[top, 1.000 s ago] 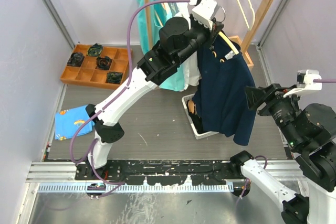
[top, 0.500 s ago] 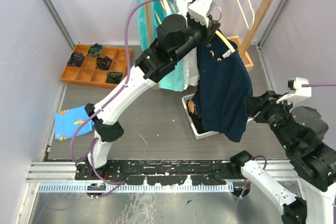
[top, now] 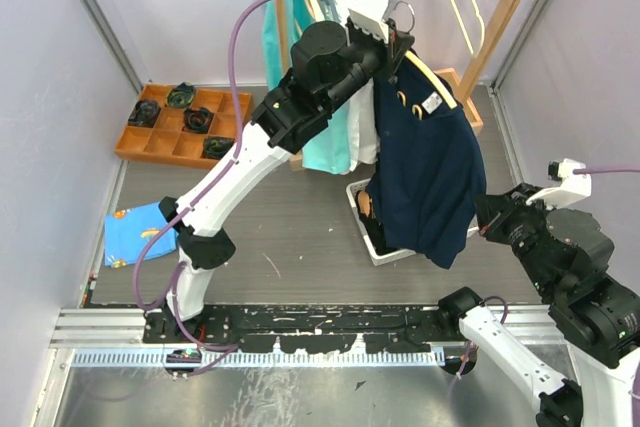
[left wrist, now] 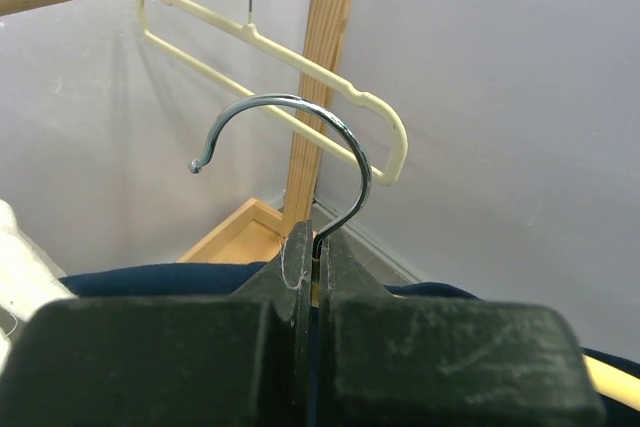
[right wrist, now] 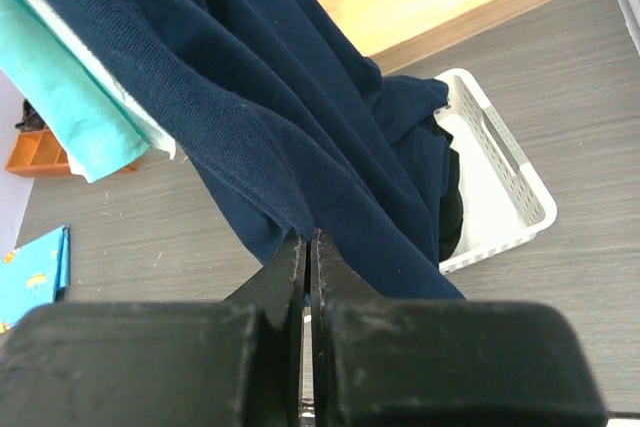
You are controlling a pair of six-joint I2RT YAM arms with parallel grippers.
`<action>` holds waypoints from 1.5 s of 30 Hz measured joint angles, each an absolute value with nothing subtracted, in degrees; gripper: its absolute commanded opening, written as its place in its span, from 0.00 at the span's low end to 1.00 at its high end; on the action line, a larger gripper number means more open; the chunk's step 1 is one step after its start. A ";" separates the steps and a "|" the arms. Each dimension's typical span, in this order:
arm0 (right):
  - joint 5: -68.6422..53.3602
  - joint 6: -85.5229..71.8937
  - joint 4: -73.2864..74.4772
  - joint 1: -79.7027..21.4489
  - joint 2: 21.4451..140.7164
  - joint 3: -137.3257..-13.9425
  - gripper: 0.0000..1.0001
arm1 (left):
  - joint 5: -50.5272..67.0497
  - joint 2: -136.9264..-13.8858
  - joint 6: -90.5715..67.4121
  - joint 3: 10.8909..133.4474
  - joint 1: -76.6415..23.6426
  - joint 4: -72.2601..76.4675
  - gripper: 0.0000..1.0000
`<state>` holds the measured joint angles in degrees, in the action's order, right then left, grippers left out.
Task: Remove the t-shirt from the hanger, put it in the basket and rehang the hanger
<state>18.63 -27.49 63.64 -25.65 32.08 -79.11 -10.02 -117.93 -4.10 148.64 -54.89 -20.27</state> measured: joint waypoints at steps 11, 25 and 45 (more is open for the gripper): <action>21.37 -36.93 71.11 -25.65 32.99 -76.58 0.01 | -10.07 -117.93 -6.96 148.64 -53.65 -19.68 0.00; 18.96 -43.68 71.11 -25.65 32.93 -67.35 0.01 | -10.00 -117.93 -8.23 148.64 -53.45 -19.68 0.00; 17.17 -47.18 68.84 -25.65 27.22 -58.19 0.01 | -10.50 -117.93 -8.93 148.64 -53.36 -20.03 0.00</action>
